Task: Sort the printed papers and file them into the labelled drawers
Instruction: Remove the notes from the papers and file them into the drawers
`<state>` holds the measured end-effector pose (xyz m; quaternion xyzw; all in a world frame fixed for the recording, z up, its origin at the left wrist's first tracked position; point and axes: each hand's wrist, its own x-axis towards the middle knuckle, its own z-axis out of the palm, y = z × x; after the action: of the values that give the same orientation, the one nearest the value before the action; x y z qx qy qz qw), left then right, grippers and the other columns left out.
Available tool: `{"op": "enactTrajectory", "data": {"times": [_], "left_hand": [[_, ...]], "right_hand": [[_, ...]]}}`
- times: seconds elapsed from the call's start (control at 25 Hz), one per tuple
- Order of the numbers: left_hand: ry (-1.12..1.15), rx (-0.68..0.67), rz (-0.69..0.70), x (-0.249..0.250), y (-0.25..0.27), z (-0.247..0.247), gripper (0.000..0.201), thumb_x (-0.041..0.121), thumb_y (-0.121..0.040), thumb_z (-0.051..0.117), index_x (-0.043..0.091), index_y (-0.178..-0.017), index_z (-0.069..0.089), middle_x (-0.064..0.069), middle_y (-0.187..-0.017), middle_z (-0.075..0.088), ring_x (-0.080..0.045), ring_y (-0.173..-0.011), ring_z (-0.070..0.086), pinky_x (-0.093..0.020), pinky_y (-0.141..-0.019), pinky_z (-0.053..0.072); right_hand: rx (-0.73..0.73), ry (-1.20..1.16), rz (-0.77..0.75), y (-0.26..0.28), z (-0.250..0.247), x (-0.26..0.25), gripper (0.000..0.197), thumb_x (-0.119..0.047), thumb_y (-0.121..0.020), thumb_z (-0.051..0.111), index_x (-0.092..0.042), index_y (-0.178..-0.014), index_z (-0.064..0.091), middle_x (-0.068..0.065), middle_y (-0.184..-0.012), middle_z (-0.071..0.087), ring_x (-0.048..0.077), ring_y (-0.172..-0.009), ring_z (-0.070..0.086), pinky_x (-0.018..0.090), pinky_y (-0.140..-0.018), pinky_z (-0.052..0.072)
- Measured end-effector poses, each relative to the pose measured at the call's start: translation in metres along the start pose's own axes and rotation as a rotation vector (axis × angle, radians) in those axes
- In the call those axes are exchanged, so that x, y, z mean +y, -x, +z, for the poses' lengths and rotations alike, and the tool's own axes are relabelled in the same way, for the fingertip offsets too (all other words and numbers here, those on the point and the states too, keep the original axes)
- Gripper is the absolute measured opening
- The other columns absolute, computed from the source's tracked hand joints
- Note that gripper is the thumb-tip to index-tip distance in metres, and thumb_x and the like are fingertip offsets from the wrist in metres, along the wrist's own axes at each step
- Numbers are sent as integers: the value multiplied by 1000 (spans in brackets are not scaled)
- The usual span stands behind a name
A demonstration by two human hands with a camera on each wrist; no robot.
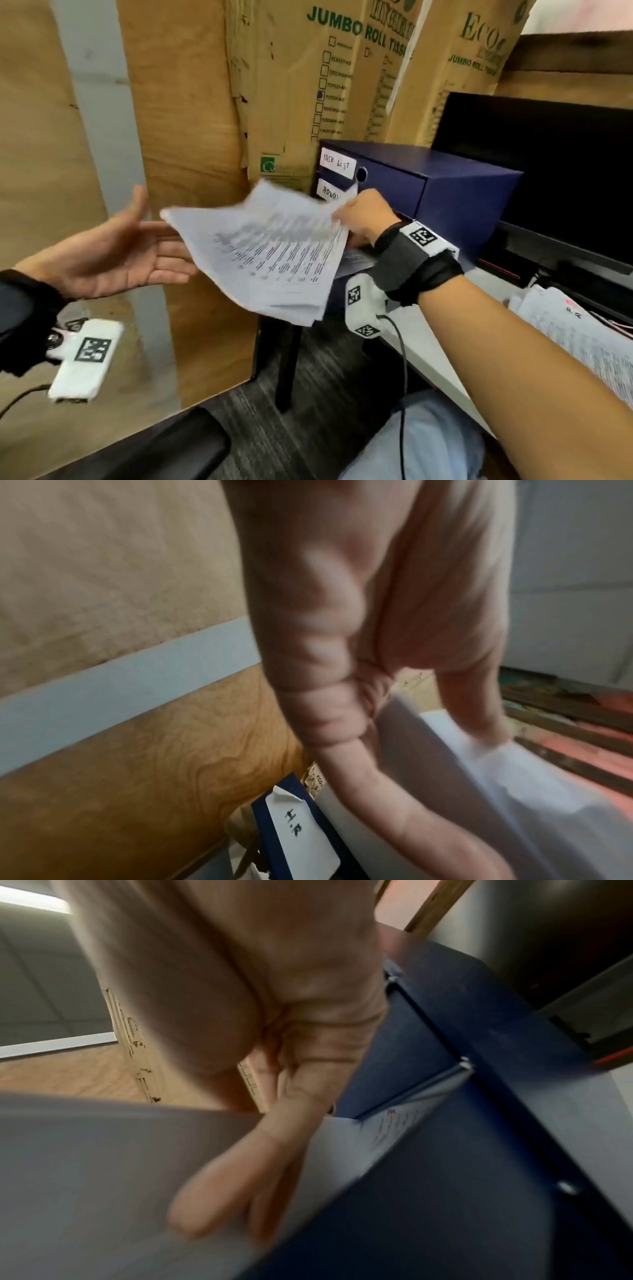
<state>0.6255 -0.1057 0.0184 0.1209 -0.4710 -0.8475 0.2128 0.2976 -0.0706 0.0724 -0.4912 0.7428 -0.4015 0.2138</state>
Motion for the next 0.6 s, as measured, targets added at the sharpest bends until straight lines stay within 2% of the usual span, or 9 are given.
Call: {"op": "enactTrajectory", "data": {"times": [0.04,0.08,0.12,0.16,0.24,0.32,0.4,0.52,0.6], "left_hand": [[-200,204,0,2,2,-1,107,55,-59,85,-8,-135,43,-29,-125,58,-34,-104,66,-40,-88,56],[-368,390,3,4,2,-1,107,45,-39,96,-6,-124,55,-24,-112,67,-27,-88,72,-34,-73,60],[-453,487,29,9,1,-4,104,37,-27,100,-4,-115,62,-22,-104,70,-23,-78,73,-31,-65,60],[-478,540,48,13,-2,-2,93,33,-28,100,-4,-107,67,-22,-104,70,-21,-75,73,-30,-62,60],[-389,591,55,20,-15,6,65,32,-46,92,-4,-96,72,-24,-111,67,-20,-77,73,-30,-63,61],[-300,588,71,25,-27,17,70,37,-39,96,-3,-92,73,-23,-111,68,-20,-83,73,-26,-61,60],[-355,540,19,26,-36,28,81,37,-37,97,-2,-103,70,-20,-111,69,-18,-91,72,-22,-64,58],[-473,615,-94,23,-57,37,53,8,-74,74,-4,-122,56,-17,-109,69,-16,-81,72,-20,-62,58],[-491,703,-81,20,-76,37,43,-4,-82,64,-8,-123,54,-20,-118,65,-15,-78,69,-19,-60,58]], "right_hand": [[-177,6,74,7,-1,5,16,-1,-90,56,6,-103,61,15,-79,71,23,-69,69,30,-63,59],[-289,9,128,15,-3,9,12,2,-90,58,7,-101,60,13,-65,69,18,-55,68,26,-52,57],[-339,42,161,22,-6,12,12,3,-90,59,9,-100,59,11,-57,66,13,-44,64,22,-44,54],[-349,76,176,28,-9,15,12,2,-90,60,9,-98,60,11,-55,65,10,-38,59,19,-40,51],[-311,91,197,29,-16,23,3,1,-89,61,3,-89,63,7,-52,61,6,-31,50,14,-38,47],[-176,14,218,23,-21,32,15,5,-88,59,-3,-75,57,4,-45,52,5,-27,43,12,-35,42],[-92,-160,257,21,-21,40,18,7,-91,55,-1,-75,56,3,-41,51,4,-25,45,13,-33,41],[-88,-434,282,27,-18,42,15,3,-98,47,9,-104,59,8,-61,58,7,-36,57,17,-40,48],[-104,-553,274,33,-21,39,25,-4,-100,47,9,-121,51,13,-83,55,13,-47,65,21,-42,53]]}}
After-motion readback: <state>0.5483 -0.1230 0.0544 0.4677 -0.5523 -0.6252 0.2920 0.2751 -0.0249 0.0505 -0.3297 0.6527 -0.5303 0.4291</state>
